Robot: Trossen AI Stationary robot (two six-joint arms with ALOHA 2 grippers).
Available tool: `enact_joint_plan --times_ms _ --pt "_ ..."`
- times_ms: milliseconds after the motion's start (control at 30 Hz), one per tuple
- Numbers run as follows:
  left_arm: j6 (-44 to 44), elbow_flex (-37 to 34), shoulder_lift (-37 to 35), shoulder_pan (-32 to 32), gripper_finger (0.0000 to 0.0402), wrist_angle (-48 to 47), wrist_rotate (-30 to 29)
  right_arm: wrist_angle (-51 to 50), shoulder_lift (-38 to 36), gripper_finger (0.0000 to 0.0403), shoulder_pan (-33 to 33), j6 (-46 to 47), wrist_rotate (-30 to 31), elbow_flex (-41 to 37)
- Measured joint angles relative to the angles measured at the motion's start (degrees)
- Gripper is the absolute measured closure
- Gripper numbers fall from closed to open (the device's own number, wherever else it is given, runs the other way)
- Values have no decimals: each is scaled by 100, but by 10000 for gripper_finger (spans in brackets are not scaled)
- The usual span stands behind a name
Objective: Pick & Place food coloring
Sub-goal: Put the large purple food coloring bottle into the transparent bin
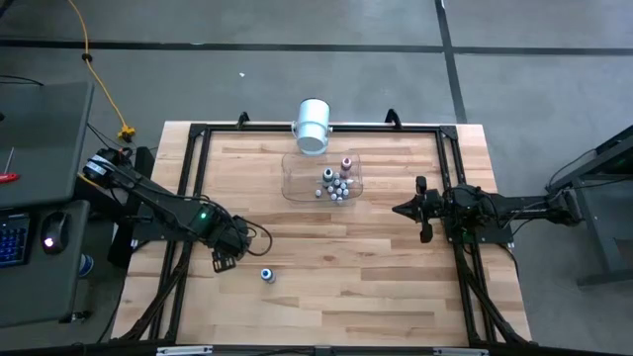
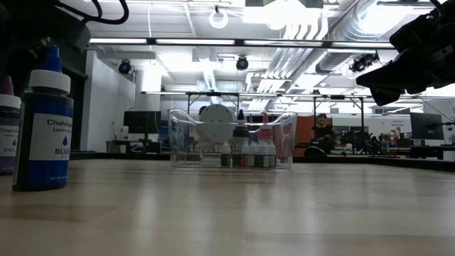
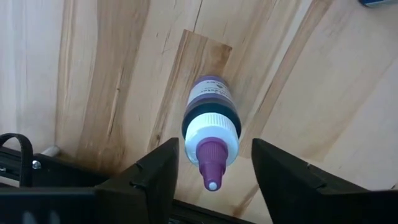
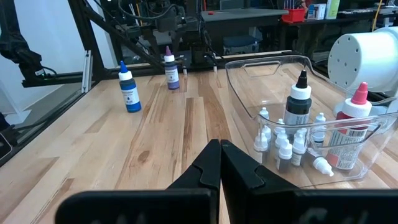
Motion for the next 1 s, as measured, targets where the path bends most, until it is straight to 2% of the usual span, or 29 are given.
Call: enact_joint_plan --times_ms 367,800,1000 --pt "59 0 -2 0 280 0 -2 -1 0 402 0 -1 0 0" --pt "256 17 -4 2 288 82 -130 -1 0 402 0 0 1 0" --pt "421 345 -2 2 288 -234 -374 -1 0 402 0 -2 1 -2"
